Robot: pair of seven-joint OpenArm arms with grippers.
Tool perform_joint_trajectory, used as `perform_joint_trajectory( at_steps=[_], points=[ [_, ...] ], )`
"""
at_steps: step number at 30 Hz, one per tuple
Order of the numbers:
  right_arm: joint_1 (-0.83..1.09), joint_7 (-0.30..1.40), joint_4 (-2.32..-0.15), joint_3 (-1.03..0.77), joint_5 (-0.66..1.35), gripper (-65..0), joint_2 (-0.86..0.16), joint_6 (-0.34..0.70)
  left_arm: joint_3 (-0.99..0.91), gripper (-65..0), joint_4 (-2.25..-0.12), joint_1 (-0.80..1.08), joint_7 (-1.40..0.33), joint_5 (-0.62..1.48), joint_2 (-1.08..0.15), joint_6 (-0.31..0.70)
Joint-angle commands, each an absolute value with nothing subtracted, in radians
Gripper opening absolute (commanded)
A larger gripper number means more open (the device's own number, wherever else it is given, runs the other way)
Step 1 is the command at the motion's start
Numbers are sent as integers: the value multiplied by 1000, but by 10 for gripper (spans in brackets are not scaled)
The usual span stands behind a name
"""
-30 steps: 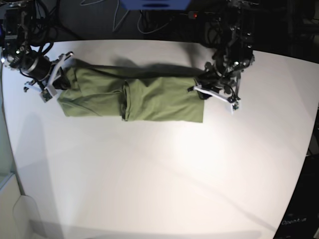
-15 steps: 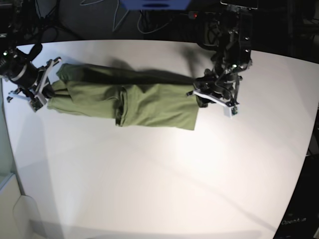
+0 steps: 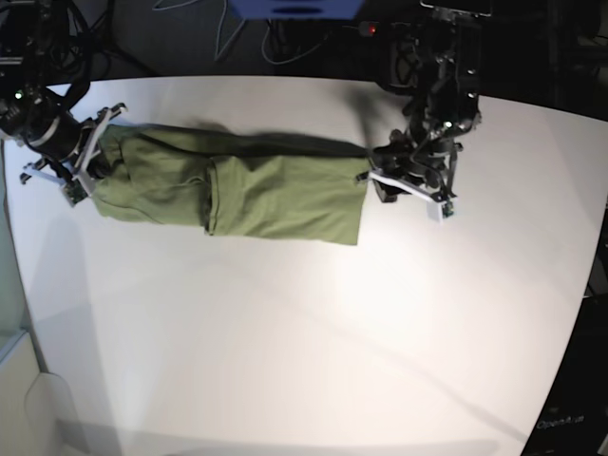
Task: Fold the T-shirt properly
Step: 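Press the folded end down with the left gripper and reposition the right gripper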
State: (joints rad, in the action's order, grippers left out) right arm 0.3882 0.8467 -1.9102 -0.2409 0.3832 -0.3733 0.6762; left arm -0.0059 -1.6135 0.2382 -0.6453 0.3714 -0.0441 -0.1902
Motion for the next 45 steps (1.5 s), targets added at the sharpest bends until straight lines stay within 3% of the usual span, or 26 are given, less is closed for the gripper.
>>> perform_joint_trajectory(
  at_steps=[1,7,13,33,41,45],
  points=[
    [386,829,-1923,-248,390,-633,-387,676,-7,-424,-1644,277,-704,364,-44,-214],
    [383,829,-1897,-246,390,-631,-390,676,2,-424,-1845,274,-710,366,-35,-214],
    [383,825,-1890,-246,390,-569,-389,676,42,-424,-1877,189,-710,487,-58,-214],
    [377,823,-1894,-246,392,-567,-390,676,142,-424,-1420,-2,-699,526,-54,-220],
    [355,829,-1896,-252,395,-479,-389,676,183,-423,-1319,12,-599,526,-64,-219],
    [354,825,-1896,-254,398,-469,-389,676,228,-423,-1297,28,-578,524,-76,-225]
  ],
)
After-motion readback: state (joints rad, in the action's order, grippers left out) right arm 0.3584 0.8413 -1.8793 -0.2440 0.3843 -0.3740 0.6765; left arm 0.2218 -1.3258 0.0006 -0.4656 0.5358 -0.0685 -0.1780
